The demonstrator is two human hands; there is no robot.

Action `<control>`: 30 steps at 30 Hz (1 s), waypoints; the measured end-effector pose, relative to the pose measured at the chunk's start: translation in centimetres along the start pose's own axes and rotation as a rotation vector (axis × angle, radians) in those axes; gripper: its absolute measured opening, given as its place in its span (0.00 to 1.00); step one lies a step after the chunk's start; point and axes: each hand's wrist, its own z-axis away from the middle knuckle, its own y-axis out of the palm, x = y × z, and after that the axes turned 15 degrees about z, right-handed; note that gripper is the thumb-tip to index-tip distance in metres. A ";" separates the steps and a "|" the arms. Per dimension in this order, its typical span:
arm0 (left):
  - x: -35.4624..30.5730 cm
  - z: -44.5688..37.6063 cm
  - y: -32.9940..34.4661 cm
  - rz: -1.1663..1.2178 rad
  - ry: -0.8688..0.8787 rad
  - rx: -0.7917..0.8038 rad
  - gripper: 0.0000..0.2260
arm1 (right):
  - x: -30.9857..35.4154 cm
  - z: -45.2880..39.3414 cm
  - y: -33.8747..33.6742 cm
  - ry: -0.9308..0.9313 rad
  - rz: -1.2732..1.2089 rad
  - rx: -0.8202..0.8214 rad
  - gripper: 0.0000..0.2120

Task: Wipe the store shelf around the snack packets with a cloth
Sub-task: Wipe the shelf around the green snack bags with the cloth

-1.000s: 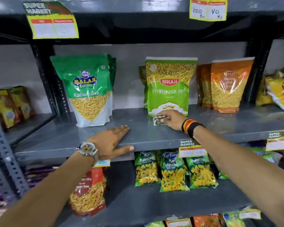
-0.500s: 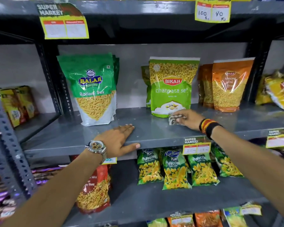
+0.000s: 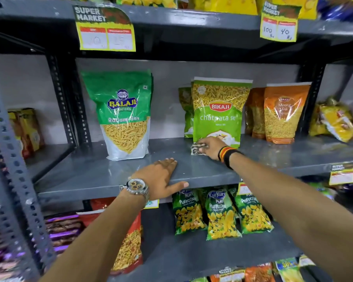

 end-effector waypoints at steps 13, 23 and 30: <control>0.1 -0.2 0.4 -0.015 0.010 -0.016 0.45 | -6.3 5.7 -4.3 0.005 -0.226 0.099 0.18; -0.1 -0.1 0.0 -0.017 -0.026 0.027 0.49 | -4.5 13.6 -4.9 -0.331 -0.286 0.220 0.17; -3.2 -0.8 -0.3 -0.062 -0.064 0.039 0.46 | -16.6 10.3 -8.4 0.023 -0.292 -0.008 0.18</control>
